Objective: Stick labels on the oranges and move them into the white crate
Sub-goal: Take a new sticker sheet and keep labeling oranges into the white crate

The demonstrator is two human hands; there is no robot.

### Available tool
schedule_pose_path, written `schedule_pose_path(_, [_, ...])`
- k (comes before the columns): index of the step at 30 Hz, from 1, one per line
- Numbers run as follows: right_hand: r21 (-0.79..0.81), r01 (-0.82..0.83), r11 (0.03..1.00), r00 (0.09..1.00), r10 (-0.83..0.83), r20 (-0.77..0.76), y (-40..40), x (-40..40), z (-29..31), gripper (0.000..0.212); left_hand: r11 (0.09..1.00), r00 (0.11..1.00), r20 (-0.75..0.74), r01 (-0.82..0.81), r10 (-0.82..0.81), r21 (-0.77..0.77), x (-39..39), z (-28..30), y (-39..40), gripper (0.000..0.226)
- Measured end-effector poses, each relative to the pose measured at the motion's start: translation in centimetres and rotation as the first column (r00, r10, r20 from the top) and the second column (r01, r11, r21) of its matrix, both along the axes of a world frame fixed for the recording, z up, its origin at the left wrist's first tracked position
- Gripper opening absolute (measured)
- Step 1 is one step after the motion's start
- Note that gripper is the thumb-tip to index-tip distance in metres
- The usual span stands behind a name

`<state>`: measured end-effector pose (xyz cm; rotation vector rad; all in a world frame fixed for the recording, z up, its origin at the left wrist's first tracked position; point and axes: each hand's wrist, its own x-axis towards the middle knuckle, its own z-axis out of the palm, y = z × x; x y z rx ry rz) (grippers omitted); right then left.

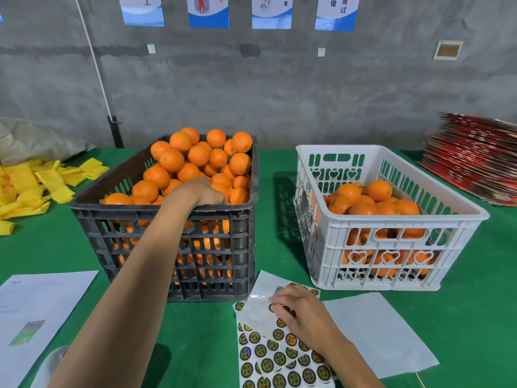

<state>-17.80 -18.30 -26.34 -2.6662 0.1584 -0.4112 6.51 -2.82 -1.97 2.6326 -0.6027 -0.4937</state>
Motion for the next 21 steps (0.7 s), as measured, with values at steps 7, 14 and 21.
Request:
schedule_pose_path(7, [0.101,0.011,0.995,1.000,-0.009,-0.017,-0.1,0.2,-0.4,0.034,1.000,1.000,0.012,0.002,-0.002,0.003,-0.1,0.1,0.0,0.043])
schedule_pose_path(14, [0.080,0.048,0.996,0.997,-0.053,0.064,0.4,0.1,-0.3,0.027,1.000,1.000,0.006,0.000,0.000,-0.021,0.0,0.0,-0.1,0.046])
schedule_pose_path(21, [-0.037,0.062,0.997,0.992,-0.058,0.113,1.3,-0.2,0.1,0.010,0.998,1.000,0.002,-0.025,0.025,-0.054,0.4,-0.3,-0.2,0.053])
